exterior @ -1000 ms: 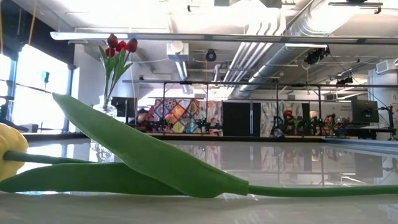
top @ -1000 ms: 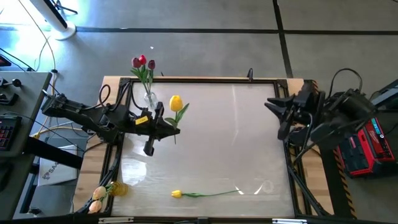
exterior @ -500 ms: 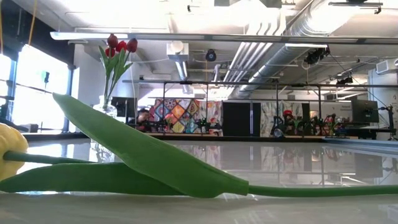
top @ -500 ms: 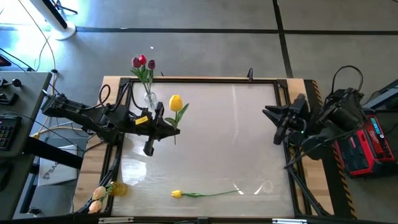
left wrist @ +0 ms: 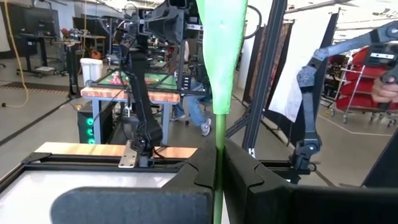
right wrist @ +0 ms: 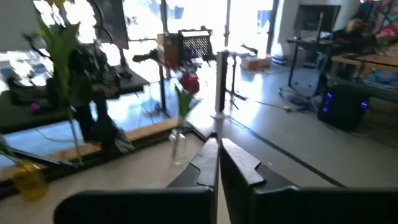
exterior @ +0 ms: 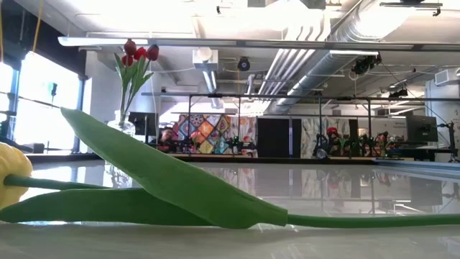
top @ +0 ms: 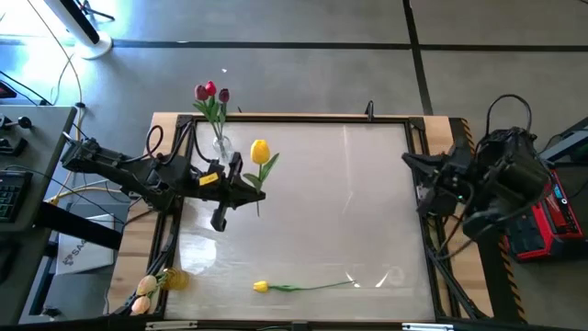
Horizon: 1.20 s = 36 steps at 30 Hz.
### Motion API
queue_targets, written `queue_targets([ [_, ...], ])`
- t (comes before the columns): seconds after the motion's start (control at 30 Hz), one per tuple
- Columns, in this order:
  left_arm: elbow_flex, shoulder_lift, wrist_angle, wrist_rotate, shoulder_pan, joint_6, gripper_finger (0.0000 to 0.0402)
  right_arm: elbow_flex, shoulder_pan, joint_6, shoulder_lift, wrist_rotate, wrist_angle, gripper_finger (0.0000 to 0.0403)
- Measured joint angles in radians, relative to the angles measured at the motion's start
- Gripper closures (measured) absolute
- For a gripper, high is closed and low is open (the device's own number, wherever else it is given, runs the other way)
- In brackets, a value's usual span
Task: Sort flowers into vase by color
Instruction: Put the top yellow flower into the yellow vase
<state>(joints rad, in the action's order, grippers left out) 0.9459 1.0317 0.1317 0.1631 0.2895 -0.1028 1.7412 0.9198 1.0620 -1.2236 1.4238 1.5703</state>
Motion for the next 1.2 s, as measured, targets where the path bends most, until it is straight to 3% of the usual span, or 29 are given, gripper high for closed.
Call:
queue_targets([
  [0.3,0.0,0.0,0.0,0.002,0.006,0.008,0.0401,-0.223,0.145,0.214,0.112,0.145,0.001,0.0401],
  [0.67,0.0,0.0,0.0,0.003,0.005,0.026,0.0401,-0.453,0.176,0.429,0.219,0.147,-0.006,0.0402],
  [1.2,0.0,0.0,-0.001,-0.024,-0.023,0.026,0.0401,-0.522,0.196,0.51,0.236,0.147,-0.041,0.0403],
])
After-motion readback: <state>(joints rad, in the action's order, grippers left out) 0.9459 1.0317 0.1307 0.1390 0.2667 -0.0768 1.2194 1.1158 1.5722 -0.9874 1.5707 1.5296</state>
